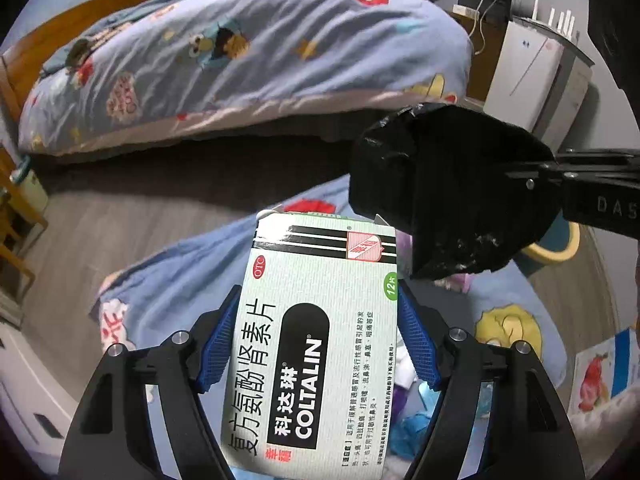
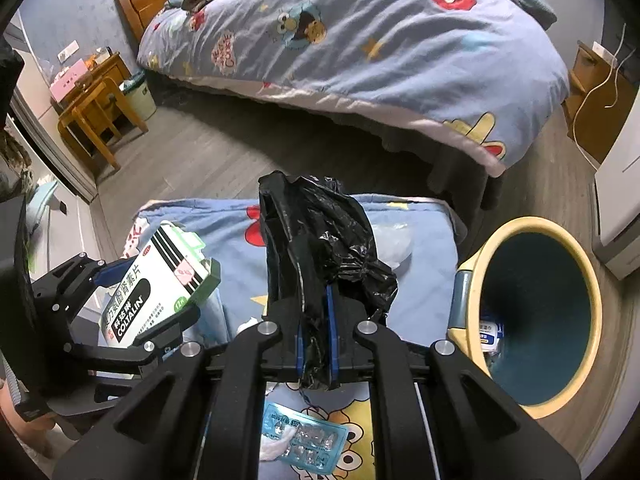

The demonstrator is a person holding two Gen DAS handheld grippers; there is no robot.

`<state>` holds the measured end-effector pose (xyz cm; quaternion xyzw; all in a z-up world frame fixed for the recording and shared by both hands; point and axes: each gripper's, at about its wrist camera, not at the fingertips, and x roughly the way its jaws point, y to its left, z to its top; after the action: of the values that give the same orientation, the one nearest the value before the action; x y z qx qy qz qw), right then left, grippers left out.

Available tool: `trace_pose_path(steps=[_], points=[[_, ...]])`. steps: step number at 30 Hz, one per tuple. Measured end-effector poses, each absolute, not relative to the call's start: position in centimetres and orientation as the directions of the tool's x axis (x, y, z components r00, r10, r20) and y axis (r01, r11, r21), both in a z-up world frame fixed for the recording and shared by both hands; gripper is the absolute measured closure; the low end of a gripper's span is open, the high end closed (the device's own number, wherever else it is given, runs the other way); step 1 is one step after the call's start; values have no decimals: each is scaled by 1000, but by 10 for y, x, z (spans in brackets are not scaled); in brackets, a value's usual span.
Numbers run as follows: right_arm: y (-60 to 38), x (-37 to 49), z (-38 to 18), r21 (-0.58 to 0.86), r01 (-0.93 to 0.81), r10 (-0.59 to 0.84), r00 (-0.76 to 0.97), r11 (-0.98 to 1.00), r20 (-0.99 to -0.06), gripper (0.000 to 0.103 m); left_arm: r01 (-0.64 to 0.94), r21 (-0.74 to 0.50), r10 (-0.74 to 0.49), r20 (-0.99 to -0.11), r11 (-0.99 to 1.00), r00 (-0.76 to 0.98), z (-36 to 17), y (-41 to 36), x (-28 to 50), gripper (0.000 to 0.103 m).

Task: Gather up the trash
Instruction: 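Lift the medicine box with the left gripper while the right holds the black bag near the bin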

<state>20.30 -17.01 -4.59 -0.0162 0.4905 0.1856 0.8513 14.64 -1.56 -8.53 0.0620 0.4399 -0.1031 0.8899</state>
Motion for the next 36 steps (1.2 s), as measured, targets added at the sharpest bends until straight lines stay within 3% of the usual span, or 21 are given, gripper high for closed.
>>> trace_pose_path(steps=[19, 36], points=[[-235, 187, 12, 166, -301, 319, 578, 939, -751, 95, 285, -16, -212, -709, 958, 673, -30, -54, 152, 31], [-298, 183, 23, 225, -219, 313, 622, 949, -718, 95, 321, -42, -268, -658, 946, 703, -1, -82, 153, 32]])
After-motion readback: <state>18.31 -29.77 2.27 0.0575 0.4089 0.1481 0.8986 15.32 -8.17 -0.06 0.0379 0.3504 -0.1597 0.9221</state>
